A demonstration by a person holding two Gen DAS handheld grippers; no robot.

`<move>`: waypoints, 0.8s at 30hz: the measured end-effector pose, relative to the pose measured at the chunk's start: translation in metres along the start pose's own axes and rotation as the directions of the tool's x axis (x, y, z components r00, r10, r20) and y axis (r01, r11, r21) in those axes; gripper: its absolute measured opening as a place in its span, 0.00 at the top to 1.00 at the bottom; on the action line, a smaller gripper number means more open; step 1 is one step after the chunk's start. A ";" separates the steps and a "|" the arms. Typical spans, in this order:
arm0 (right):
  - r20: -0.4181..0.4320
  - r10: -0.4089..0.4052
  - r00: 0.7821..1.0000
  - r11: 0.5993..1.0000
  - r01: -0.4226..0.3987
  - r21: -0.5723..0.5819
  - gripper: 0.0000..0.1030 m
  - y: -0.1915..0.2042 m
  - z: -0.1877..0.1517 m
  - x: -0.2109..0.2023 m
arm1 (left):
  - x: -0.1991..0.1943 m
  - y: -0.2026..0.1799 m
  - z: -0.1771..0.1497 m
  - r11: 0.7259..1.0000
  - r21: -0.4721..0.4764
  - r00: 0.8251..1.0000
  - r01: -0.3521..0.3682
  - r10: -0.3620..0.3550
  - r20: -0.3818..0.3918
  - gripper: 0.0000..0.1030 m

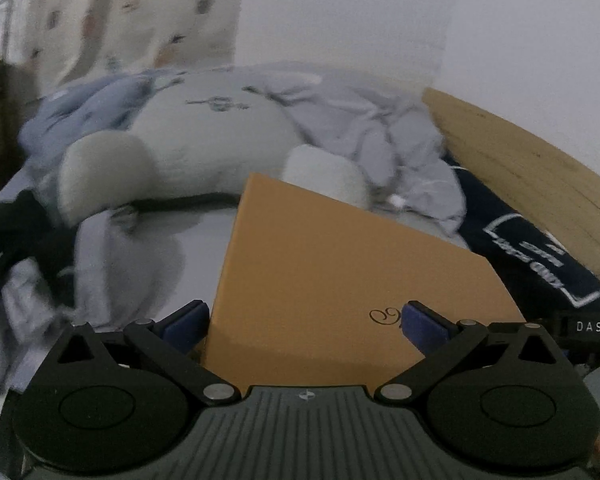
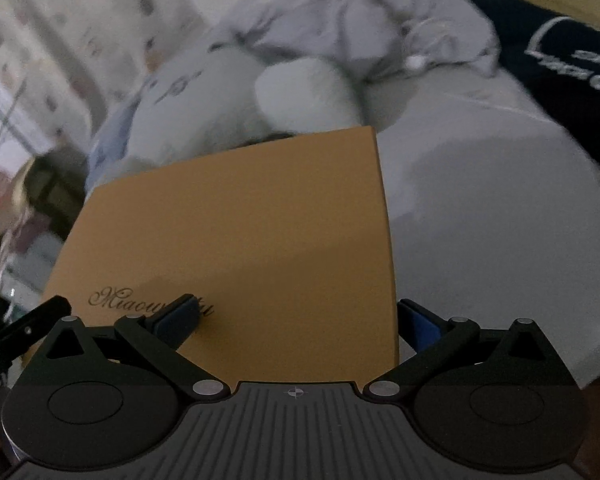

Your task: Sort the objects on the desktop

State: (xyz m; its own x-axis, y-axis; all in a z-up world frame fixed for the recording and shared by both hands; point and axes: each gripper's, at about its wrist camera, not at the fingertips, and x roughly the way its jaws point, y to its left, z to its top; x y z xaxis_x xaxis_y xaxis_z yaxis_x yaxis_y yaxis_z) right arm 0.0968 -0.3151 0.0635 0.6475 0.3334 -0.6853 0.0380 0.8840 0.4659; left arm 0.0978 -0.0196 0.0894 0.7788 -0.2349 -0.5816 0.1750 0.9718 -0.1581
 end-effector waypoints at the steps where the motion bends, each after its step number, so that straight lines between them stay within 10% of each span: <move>1: -0.013 0.005 1.000 1.000 -0.006 -0.018 0.00 0.008 -0.002 0.006 | -0.001 0.006 -0.005 1.000 -0.010 1.000 -0.017 0.017 0.000 0.00; 24: -0.136 -0.062 0.989 0.966 0.025 -0.256 0.00 0.066 -0.023 0.093 | 0.026 0.081 -0.089 0.980 -0.161 0.991 -0.115 0.103 -0.084 0.00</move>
State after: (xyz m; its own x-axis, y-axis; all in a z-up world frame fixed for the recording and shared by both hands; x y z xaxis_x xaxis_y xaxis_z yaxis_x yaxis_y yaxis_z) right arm 0.1421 -0.2180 0.0172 0.5343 0.3196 -0.7826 -0.1421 0.9466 0.2896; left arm 0.0787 0.0508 -0.0100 0.7396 -0.1350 -0.6594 -0.0147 0.9762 -0.2163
